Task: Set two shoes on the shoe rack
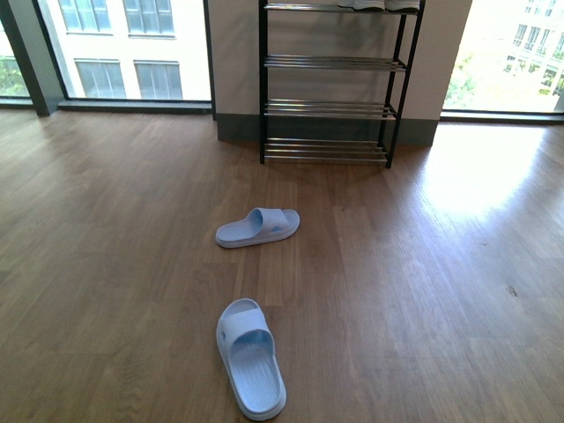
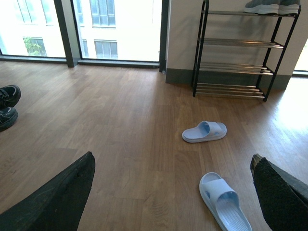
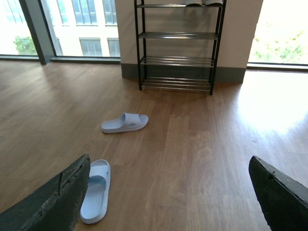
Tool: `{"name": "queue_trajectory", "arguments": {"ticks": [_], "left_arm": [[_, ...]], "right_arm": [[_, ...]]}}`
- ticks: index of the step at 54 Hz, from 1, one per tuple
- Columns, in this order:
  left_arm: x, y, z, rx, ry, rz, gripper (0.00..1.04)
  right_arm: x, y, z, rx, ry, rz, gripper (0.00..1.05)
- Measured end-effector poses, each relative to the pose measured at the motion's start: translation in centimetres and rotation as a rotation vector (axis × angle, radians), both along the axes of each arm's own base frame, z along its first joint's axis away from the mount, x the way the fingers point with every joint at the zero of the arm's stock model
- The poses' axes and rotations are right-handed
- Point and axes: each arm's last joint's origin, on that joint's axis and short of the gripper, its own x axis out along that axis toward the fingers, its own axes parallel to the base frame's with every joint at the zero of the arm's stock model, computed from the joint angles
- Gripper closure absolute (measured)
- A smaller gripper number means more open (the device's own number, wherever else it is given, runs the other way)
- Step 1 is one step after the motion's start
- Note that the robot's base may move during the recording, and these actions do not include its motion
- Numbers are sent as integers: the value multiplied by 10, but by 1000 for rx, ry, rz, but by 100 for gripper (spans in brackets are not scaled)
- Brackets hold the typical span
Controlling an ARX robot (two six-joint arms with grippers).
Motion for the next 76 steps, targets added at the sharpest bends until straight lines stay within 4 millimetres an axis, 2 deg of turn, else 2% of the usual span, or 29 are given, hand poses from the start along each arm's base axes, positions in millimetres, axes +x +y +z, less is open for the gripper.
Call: {"name": "queue_trajectory", "arguments": {"ticks": [76], "left_arm": [[0, 0, 0, 0, 0, 2, 9]], "right_arm": [[0, 0, 0, 0, 0, 2, 9]]}}
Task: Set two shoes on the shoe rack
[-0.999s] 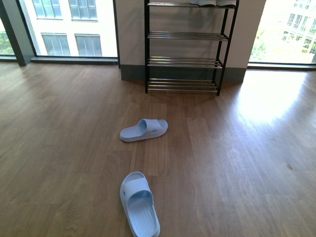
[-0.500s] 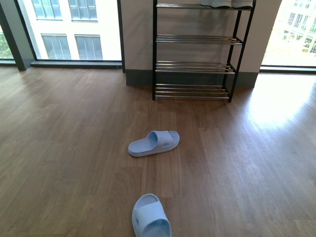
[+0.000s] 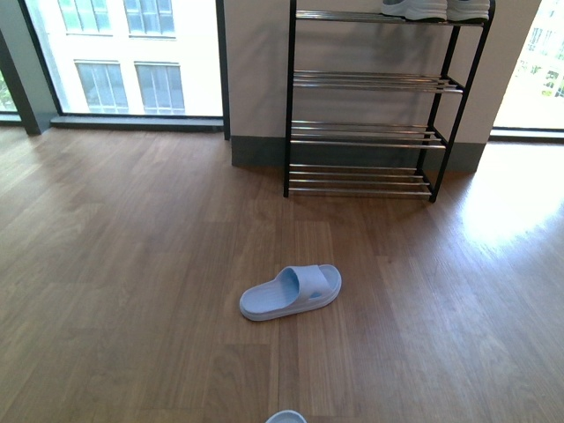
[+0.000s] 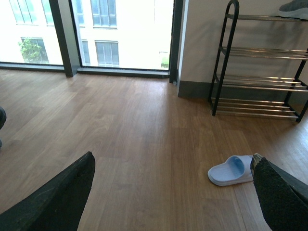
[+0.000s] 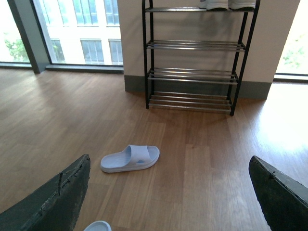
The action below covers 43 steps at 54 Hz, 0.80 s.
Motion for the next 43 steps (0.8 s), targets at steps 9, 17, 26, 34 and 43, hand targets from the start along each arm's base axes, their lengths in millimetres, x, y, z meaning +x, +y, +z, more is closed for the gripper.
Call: {"name": "queue_trajectory", "arguments": {"ticks": [9, 17, 26, 34, 43], "left_arm": [[0, 0, 0, 0, 0, -2, 9], [0, 0, 0, 0, 0, -2, 9], [0, 0, 0, 0, 0, -1, 9], [0, 0, 0, 0, 0, -2, 9], [0, 0, 0, 0, 0, -2, 9]], "right_arm": [[0, 0, 0, 0, 0, -2, 9], [0, 0, 0, 0, 0, -2, 9], [3, -1, -4, 8, 104, -136, 9], [40, -14, -10, 29, 315, -144, 9], [93, -25, -42, -54, 501, -86, 9]]}}
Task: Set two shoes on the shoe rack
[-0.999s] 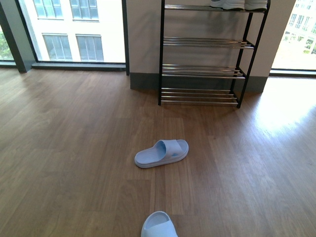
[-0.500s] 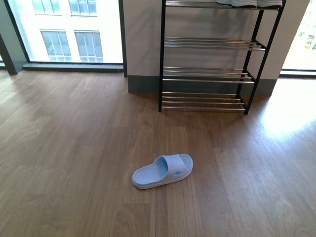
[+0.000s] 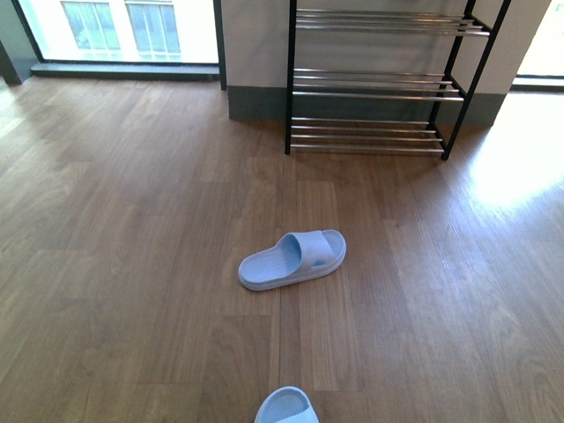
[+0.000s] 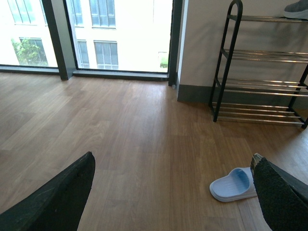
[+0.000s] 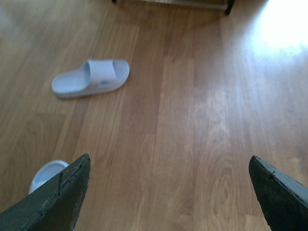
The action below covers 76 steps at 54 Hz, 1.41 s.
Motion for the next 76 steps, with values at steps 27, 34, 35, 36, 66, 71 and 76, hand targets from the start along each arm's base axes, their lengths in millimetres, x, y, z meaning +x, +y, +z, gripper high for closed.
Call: {"name": "queue_trajectory", "arguments": {"ticks": [27, 34, 35, 36, 66, 71, 76], "left_arm": [[0, 0, 0, 0, 0, 0, 9], [0, 0, 0, 0, 0, 0, 9], [0, 0, 0, 0, 0, 0, 9], [0, 0, 0, 0, 0, 0, 9], [0, 0, 0, 0, 0, 0, 9], [0, 0, 0, 0, 0, 0, 9], [0, 0, 0, 0, 0, 0, 9]], "right_arm": [[48, 3, -175, -176, 573, 233, 9], [46, 15, -210, -188, 667, 338, 9], [47, 18, -215, -181, 673, 358, 9], [47, 20, -217, -177, 674, 371, 9], [68, 52, -258, -116, 592, 495, 9], [69, 58, -268, -108, 596, 508, 9], [69, 62, -275, -109, 605, 525, 9]]}}
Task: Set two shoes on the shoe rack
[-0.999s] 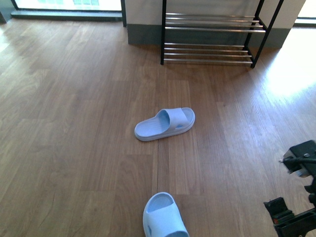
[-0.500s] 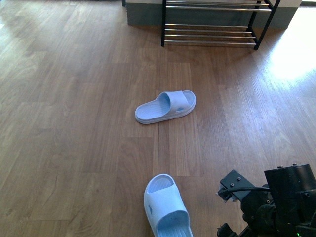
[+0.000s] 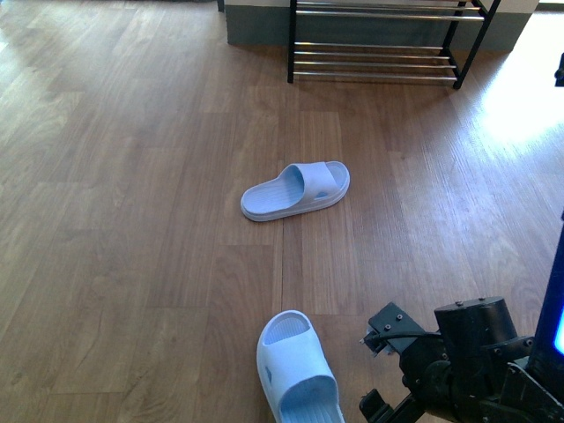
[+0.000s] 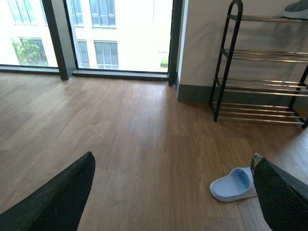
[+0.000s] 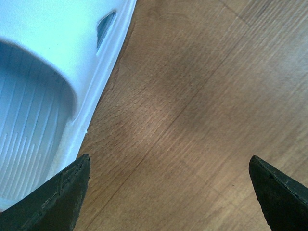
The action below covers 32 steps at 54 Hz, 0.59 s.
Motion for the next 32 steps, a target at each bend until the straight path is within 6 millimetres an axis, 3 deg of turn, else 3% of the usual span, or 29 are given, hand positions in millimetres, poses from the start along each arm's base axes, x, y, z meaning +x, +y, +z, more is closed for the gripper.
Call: {"name": "queue_trajectory", "arguments": {"ticks": [17, 32], "left_arm": [[0, 0, 0, 0, 0, 0, 9], [0, 0, 0, 0, 0, 0, 9]], "right_arm": [[7, 16, -21, 66, 27, 15, 9], [0, 5, -23, 196, 105, -43, 9]]}}
